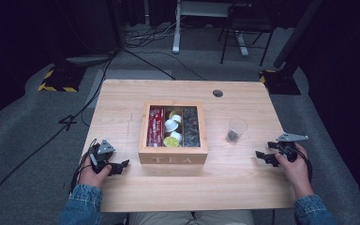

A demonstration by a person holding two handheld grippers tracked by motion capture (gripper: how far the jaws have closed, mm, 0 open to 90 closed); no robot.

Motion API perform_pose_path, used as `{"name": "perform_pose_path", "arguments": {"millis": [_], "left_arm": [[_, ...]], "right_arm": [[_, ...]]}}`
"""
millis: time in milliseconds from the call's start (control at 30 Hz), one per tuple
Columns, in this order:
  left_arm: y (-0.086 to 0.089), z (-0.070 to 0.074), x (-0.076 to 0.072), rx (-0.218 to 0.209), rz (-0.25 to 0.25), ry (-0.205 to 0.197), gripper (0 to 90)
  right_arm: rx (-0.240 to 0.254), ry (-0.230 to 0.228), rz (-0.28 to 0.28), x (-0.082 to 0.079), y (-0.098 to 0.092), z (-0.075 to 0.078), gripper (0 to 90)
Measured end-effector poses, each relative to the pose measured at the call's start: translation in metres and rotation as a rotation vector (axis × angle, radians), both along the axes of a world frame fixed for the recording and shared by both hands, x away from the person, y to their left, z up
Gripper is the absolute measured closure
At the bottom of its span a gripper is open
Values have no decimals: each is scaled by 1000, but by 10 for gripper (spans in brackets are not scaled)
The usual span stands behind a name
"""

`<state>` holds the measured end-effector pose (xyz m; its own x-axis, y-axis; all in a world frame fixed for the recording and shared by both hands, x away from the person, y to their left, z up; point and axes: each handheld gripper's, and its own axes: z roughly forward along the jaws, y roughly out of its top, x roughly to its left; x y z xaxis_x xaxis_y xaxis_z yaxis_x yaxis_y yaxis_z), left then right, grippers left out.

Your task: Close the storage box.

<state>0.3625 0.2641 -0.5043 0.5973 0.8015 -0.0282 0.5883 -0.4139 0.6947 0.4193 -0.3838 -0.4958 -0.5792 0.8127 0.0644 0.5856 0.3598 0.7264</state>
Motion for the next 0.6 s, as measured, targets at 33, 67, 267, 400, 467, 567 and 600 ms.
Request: {"name": "perform_pose_path", "arguments": {"millis": [33,67,267,400,467,567,600], "left_arm": [[0,0,0,0,0,0,167],[0,0,0,1,-1,-1,168],[0,0,0,2,2,0,167],[0,0,1,2,1,1,167],[0,0,1,3,-1,2,167],[0,0,1,3,1,3,167],[-1,0,1,1,4,4,167]], "right_arm": [[-3,5,2,0,1,-1,183],[-14,6,10,-1,1,-2,179],[-20,-21,9,-3,4,-6,158],[-50,-48,10,-5,6,-8,148],[-52,-48,2,-5,7,-8,144],[-52,-48,1,-5,7,-8,140],[-52,-48,1,-5,7,-8,140]]}}
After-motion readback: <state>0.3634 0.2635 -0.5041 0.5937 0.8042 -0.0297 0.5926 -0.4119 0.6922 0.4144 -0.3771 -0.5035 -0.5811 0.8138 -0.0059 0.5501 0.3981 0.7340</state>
